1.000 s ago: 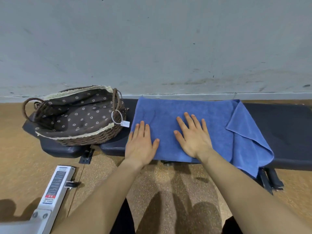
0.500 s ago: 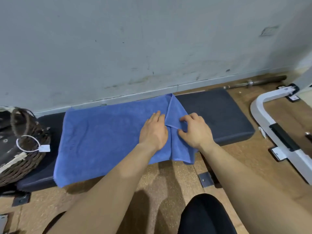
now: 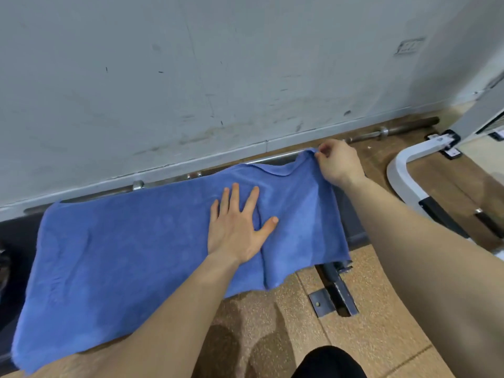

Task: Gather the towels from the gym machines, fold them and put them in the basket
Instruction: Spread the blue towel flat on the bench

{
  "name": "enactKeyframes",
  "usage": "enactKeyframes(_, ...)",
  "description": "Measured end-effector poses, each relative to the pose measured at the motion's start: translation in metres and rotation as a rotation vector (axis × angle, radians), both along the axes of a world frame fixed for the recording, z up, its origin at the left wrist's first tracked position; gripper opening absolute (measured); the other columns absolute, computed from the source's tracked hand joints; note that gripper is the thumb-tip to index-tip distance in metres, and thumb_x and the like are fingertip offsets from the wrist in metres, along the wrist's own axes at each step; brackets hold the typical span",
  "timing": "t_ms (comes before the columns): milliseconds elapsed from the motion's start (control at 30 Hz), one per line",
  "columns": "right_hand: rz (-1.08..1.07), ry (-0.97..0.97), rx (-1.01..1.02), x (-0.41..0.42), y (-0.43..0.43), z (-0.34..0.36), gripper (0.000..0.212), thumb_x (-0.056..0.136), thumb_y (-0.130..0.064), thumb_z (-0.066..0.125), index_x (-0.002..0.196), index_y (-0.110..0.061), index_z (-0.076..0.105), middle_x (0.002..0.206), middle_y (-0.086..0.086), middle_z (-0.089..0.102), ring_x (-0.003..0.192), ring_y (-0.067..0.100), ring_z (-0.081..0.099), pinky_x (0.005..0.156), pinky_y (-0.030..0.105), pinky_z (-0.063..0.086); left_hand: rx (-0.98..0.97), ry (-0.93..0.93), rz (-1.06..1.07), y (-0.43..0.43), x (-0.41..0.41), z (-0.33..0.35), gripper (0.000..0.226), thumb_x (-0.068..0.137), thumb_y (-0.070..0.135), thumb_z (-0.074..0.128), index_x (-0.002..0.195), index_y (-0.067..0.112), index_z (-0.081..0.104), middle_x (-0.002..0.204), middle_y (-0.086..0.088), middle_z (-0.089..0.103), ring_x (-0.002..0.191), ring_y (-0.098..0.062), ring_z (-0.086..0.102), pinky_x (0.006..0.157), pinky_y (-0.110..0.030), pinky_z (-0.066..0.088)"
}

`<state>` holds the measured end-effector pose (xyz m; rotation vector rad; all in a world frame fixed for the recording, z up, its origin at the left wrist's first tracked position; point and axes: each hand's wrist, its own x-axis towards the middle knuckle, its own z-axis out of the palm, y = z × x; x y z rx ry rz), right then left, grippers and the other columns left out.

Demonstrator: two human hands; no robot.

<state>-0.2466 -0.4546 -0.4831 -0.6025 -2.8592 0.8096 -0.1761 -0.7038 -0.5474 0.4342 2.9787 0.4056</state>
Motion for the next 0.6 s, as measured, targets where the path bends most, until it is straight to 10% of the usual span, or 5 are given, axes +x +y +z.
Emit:
enactKeyframes(467, 0.09, 0.128, 0.276, 0.108, -0.037, -0.046, 0.045, 0.097, -0.026, 0.05, 0.139, -0.01, 0.053, 0.137, 0.011, 0.054, 0.119, 0.033, 0.053, 0.096, 0.048, 0.046, -0.139, 0.024, -0.015, 0.004, 0.001, -0.004, 0.079, 0.088, 0.078, 0.016, 0.156, 0.042, -0.001, 0.166, -0.006, -0.014, 0.152, -0.026, -0.012, 0.123, -0.047, 0.0)
enactKeyframes(600, 0.213, -0.114, 0.291, 0.14, -0.035, -0.052, 0.065, 0.105, -0.048, 0.021, 0.159, -0.013, 0.015, 0.166, 0.004, 0.016, 0.152, 0.022, 0.016, 0.124, 0.045, 0.015, -0.132, 0.008, -0.011, 0.004, 0.002, -0.003, 0.079, 0.089, 0.078, 0.017, 0.156, 0.041, -0.001, 0.166, -0.006, -0.015, 0.152, -0.027, -0.012, 0.123, -0.048, 0.0)
